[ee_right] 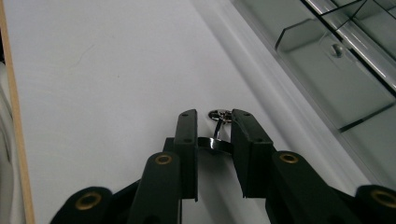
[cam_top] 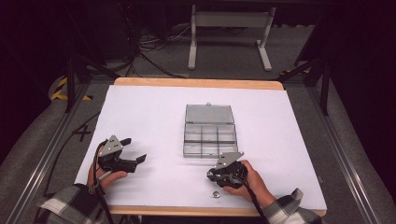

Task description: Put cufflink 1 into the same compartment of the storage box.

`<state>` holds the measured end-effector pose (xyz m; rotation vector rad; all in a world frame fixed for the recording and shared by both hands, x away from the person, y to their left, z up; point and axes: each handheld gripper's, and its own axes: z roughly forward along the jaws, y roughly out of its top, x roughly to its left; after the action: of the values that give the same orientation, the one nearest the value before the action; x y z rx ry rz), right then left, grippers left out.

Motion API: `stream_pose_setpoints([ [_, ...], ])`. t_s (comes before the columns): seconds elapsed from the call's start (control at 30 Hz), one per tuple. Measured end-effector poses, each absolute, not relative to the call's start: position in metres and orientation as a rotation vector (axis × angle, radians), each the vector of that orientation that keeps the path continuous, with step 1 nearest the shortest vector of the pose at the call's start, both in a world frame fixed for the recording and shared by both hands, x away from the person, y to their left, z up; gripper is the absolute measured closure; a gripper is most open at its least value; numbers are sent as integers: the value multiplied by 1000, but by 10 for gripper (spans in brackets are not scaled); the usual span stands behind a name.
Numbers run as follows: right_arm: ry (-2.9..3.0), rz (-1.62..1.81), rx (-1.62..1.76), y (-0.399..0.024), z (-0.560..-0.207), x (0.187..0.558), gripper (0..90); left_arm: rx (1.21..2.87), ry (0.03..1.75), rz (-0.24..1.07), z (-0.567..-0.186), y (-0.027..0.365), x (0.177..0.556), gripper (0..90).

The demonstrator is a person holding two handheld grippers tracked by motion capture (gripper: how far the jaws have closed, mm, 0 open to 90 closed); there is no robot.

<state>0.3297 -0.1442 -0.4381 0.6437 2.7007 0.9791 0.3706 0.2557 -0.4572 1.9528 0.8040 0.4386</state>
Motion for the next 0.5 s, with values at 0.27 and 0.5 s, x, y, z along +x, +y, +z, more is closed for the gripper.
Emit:
stream_pose_setpoints([
  [0.27, 2697, 976, 642, -144, -438, 328, 736, 1952, 803, 439, -457, 256, 371, 107],
  [0.5, 2690, 984, 628, -146, -435, 327, 737, 1951, 804, 439, -457, 256, 371, 106],
])
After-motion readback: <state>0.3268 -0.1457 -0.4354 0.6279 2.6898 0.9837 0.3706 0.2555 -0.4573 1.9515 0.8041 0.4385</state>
